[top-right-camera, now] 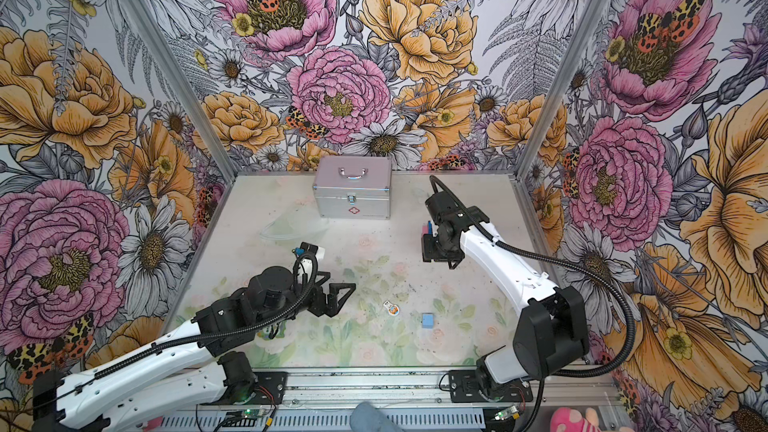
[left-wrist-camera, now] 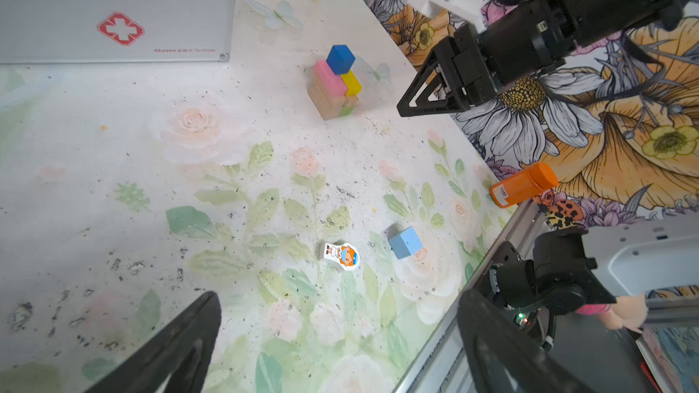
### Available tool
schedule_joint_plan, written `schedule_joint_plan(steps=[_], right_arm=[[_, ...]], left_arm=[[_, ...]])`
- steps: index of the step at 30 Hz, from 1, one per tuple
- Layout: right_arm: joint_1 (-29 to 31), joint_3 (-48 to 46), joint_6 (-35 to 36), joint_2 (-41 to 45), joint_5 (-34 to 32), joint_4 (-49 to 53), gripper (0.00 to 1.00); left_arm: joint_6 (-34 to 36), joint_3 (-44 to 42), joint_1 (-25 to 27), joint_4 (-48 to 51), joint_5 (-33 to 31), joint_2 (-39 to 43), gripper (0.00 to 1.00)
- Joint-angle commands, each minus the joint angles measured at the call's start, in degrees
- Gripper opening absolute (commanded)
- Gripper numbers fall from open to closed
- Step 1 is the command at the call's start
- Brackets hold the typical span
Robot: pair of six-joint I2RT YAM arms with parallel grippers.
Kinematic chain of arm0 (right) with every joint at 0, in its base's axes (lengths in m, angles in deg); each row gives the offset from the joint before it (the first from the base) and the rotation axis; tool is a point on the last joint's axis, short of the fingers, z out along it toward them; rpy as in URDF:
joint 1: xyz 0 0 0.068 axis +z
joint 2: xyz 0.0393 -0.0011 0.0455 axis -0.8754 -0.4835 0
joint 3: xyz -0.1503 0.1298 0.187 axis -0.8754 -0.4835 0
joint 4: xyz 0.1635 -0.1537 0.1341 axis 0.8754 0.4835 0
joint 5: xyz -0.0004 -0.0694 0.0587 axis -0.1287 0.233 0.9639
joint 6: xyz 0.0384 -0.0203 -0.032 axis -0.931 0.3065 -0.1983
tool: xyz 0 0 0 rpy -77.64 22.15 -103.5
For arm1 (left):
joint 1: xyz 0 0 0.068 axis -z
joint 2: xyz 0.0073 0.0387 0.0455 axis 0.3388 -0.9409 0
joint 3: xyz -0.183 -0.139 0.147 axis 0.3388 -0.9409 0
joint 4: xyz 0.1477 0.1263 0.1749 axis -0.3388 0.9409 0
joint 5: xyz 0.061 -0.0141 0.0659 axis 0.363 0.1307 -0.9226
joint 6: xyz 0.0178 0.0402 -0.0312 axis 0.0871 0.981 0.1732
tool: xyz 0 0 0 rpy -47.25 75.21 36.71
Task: Build the wood block tower
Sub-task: 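Open the right gripper and move it back toward the light blue cube, then lower the right gripper around the light blue cube and close it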
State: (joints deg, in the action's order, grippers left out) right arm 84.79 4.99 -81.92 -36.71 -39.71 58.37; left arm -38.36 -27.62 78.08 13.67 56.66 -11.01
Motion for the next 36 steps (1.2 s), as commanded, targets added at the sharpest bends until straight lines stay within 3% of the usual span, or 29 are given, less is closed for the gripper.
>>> schedule_joint_plan(steps=[1, 14, 23, 36], right_arm=[[3.1, -5.3, -6.0, 5.5, -1.8, -0.9, 0.57], [15.0, -23.2, -18.0, 16.5, -3.4, -6.5, 0.56], [17.9, -27.9, -19.9, 16.4, -3.3, -11.0, 0.55], [18.1, -30.6, -20.8, 13.2, -2.6, -14.9, 0.52]], left_arm=[[-2.2, -1.1, 4.8, 1.4, -8.2, 1.3, 0.99], [-8.4, -4.0, 19.9, 1.7, -18.9, 3.0, 0.99], [-10.7, -3.6, 22.1, 2.8, -20.5, 1.2, 0.99], [-9.1, -0.9, 21.0, 5.3, -22.7, 0.2, 0.99]])
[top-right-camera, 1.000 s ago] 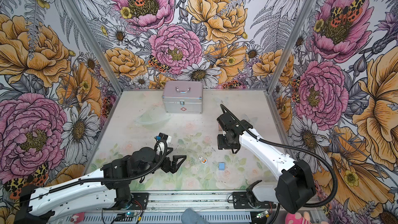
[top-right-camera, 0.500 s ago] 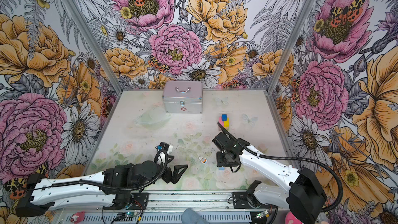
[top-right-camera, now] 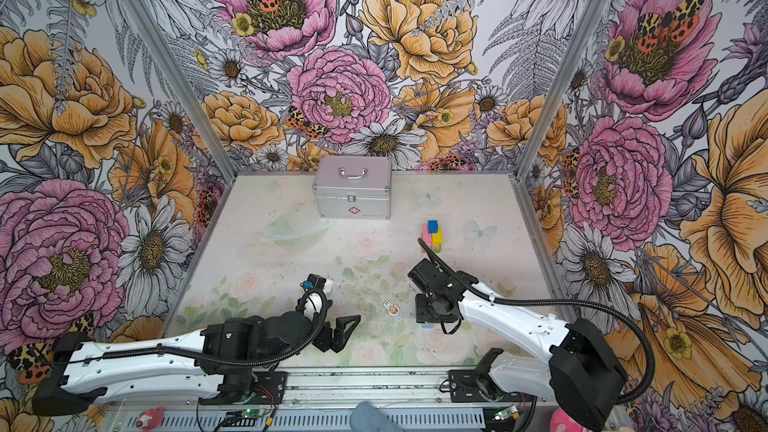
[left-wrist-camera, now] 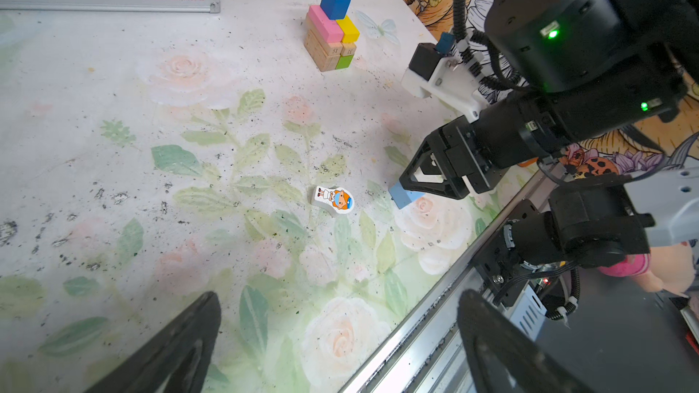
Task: Build the wood block tower
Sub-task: 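Lower the right gripper around the light blue cube and close it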
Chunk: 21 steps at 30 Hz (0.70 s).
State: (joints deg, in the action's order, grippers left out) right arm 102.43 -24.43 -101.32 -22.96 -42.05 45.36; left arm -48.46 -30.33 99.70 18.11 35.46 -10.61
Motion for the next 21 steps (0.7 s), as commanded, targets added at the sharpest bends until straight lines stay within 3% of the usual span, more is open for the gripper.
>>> schedule_joint_plan(steps=[1, 12, 21], right_arm=[[0.5, -1.6, -1.6, -0.6, -0.2, -2.2, 0.51], [0.6, -2.6, -1.6, -1.7, -0.6, -3.0, 0.45], [0.8, -1.7, -1.3, -4.3, -1.0, -3.1, 0.35]], left_arm=[[1.0, 1.9, -0.8, 0.9, -1.3, -0.3, 0.99], [1.4, 1.8, -2.6, 0.8, -0.2, -0.2, 0.99], [2.2, 1.9, -3.4, 0.8, 0.9, 0.1, 0.99]])
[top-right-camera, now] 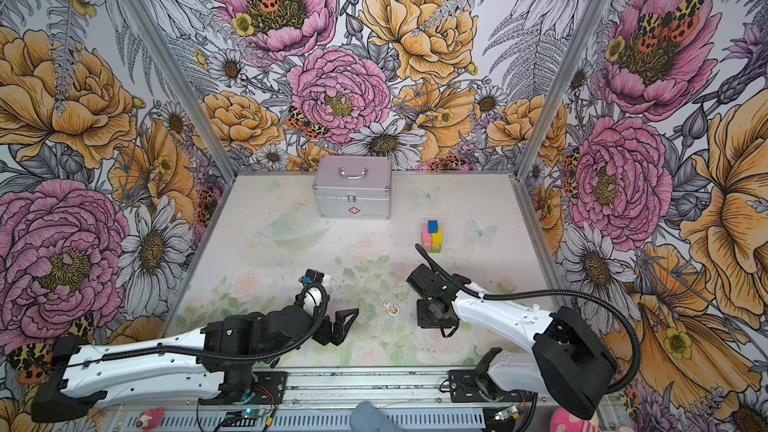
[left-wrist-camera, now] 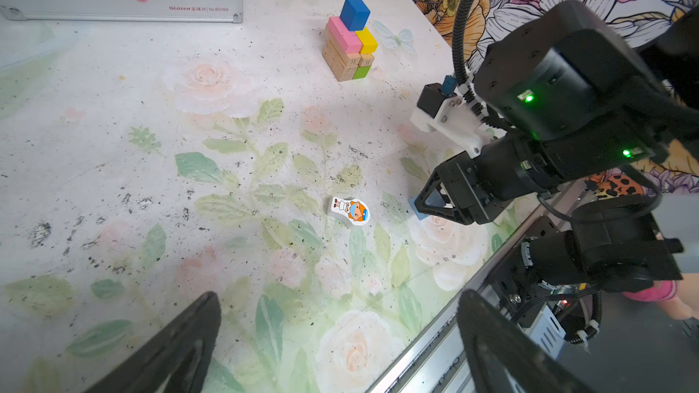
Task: Build the wood block tower
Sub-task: 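Lower the right gripper around the light blue cube and close it, then lift the light blue cube with the right gripper and carry it over the tower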
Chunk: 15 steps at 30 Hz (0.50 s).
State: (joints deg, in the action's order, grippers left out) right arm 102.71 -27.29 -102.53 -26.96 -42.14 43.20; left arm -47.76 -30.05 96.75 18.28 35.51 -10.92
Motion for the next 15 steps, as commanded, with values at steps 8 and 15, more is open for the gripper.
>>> schedule_joint_plan(steps=[8, 15], right_arm=[[0.3, 5.3, 0.9, 1.5, -1.7, 1.3, 0.3], [-2.1, 11.6, 4.7, -1.4, -3.0, 4.1, 0.29]], left_arm=[[3.0, 2.3, -4.0, 1.3, 1.8, 1.5, 0.99], [5.6, 3.2, -9.0, 0.4, 4.7, 1.1, 0.99]])
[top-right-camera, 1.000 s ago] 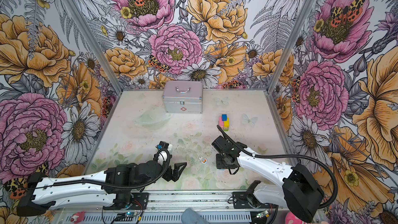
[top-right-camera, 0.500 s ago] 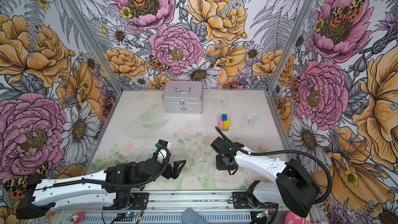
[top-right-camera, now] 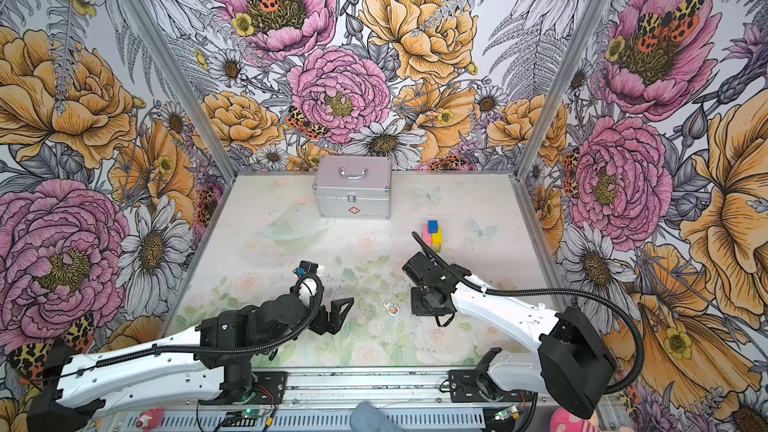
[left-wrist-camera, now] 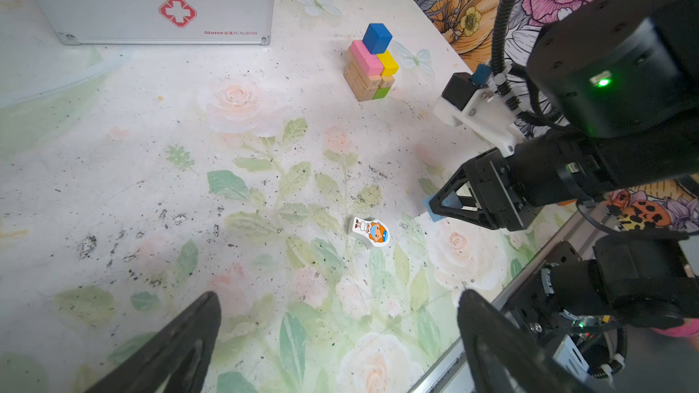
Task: Build the wood block tower
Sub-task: 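Lift the light blue cube with the right gripper and carry it over the tower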
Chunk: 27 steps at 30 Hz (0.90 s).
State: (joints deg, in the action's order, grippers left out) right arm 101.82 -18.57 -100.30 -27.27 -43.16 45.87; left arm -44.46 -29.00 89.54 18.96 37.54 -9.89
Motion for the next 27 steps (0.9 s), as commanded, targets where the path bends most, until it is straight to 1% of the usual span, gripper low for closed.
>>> schedule_joint_plan(steps=[1, 5, 8, 12, 13, 15, 22, 27], right_arm=[[-1.9, 4.0, 3.4, -1.7, -1.9, 1.8, 0.29], [-5.7, 8.4, 6.7, -3.5, -1.9, 3.3, 0.29], [-9.8, 12.4, 10.0, -5.6, -1.3, 4.0, 0.29], [-14.9, 19.5, 14.5, -10.7, -0.6, 5.2, 0.29], [-16.0, 21.4, 15.6, -12.3, -0.4, 5.5, 0.29], [-18.1, 24.6, 17.4, -15.1, 0.0, 5.8, 0.29], [-23.7, 33.2, 22.3, -23.0, 2.3, 6.6, 0.29], [-25.7, 37.0, 24.2, -27.2, 2.9, 7.1, 0.29]], left_arm=[[2.9, 2.3, -2.6, -0.6, 3.4, -0.1, 0.99], [5.5, 3.0, -6.8, -2.7, 6.1, -0.9, 0.99], [7.3, 4.2, -11.2, -4.4, 9.8, -2.5, 0.99], [9.7, 6.4, -15.8, -5.9, 13.4, -5.8, 0.99], [10.4, 6.9, -16.8, -6.2, 15.6, -6.8, 0.99], [11.2, 7.8, -18.7, -6.7, 17.2, -8.7, 0.99], [13.4, 11.0, -22.6, -7.8, 20.8, -14.3, 0.99], [14.1, 12.0, -25.0, -8.6, 23.2, -16.8, 0.99]])
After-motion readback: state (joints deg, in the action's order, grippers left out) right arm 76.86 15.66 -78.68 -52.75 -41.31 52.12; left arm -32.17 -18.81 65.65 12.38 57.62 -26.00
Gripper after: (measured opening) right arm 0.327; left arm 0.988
